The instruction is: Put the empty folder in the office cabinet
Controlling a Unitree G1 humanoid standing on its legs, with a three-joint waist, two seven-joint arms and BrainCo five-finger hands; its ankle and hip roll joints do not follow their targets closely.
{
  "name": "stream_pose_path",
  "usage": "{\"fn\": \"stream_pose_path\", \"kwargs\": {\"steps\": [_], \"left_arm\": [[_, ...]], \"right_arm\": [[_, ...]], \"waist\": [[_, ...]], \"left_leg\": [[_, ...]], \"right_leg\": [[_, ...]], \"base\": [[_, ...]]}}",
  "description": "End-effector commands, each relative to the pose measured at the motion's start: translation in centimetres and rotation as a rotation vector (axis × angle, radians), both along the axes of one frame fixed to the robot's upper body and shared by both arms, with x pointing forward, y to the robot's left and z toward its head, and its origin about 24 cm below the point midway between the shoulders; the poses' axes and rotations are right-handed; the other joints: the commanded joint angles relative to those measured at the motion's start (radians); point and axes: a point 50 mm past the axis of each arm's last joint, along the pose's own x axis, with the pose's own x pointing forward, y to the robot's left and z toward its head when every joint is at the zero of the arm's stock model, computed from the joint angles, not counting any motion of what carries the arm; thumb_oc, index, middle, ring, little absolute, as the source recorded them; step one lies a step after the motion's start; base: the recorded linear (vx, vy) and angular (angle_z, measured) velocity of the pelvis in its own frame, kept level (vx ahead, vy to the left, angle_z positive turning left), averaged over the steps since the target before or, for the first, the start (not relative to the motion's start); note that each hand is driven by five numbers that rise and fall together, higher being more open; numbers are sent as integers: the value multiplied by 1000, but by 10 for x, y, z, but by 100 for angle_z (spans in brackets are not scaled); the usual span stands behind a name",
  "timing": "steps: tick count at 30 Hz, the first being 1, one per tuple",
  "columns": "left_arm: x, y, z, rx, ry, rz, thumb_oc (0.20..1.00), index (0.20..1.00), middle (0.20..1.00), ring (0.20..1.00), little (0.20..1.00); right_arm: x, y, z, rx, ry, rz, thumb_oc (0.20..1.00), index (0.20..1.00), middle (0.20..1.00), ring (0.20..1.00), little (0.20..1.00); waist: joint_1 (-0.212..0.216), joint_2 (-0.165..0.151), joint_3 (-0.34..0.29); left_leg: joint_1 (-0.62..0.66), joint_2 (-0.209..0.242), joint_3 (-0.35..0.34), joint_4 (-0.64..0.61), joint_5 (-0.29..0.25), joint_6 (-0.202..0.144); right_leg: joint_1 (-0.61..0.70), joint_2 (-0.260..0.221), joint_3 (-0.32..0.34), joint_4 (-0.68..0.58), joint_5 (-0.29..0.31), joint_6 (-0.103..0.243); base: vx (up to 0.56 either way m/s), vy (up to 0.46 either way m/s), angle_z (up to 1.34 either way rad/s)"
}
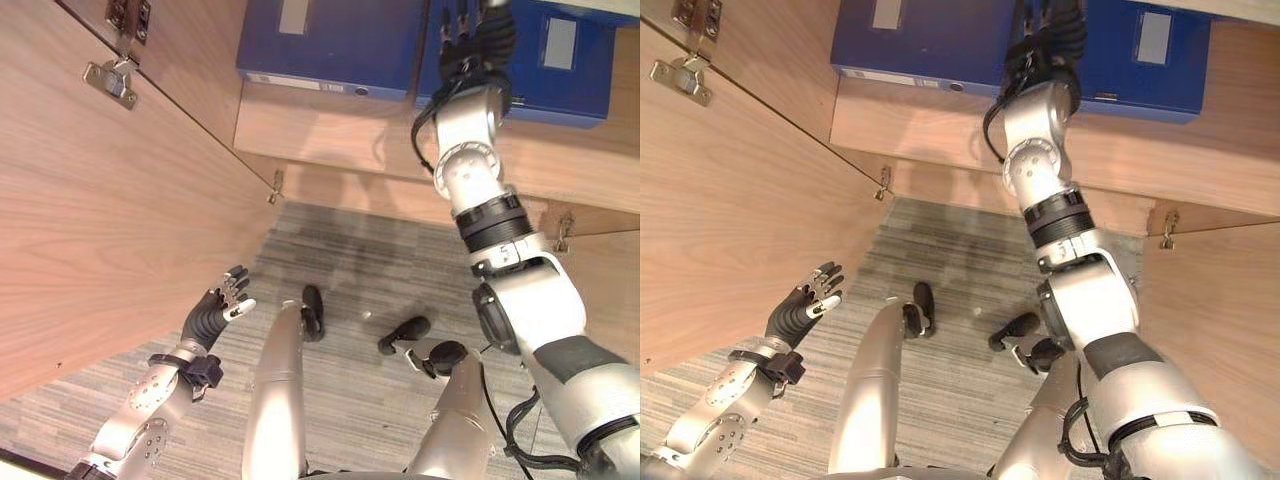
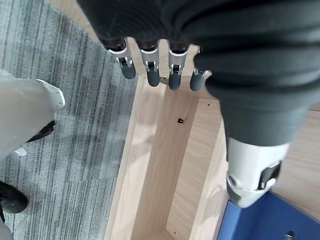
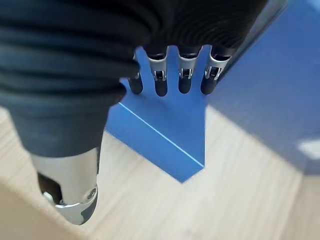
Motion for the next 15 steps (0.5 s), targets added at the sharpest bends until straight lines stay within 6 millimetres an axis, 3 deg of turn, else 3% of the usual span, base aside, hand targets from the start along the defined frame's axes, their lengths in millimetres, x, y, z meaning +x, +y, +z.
{"fn": "stream_pose_path", "kwargs": {"steps": [1, 5, 15], "left_arm": [[-3, -5, 15, 8, -72, -23, 1000, 1000, 1000, 1000, 1000], [-3, -5, 16, 19, -74, -15, 1000, 1000, 1000, 1000, 1000], [-4, -8, 14, 6, -70, -10, 1000, 1000, 1000, 1000, 1000]], "right_arm": [[-23, 8, 49, -38, -220, 11, 1000, 1000, 1000, 1000, 1000], [-23, 14, 36, -21, -189, 32, 1000, 1000, 1000, 1000, 1000], [-22, 15, 27, -13, -165, 34, 1000, 1000, 1000, 1000, 1000]], "waist": [[28, -2, 31], [21, -3, 36], [18, -4, 38]], "left_leg": [[21, 21, -27, -63, -38, -93], [14, 20, -26, -57, -39, -92], [5, 22, -26, -43, -43, -91]], "right_leg": [[85, -30, 101, -46, -9, 185], [77, -30, 106, -42, -9, 182], [67, -32, 113, -31, -10, 179]], "base": [[0, 0, 0], [-2, 1, -1], [0, 0, 0]]}}
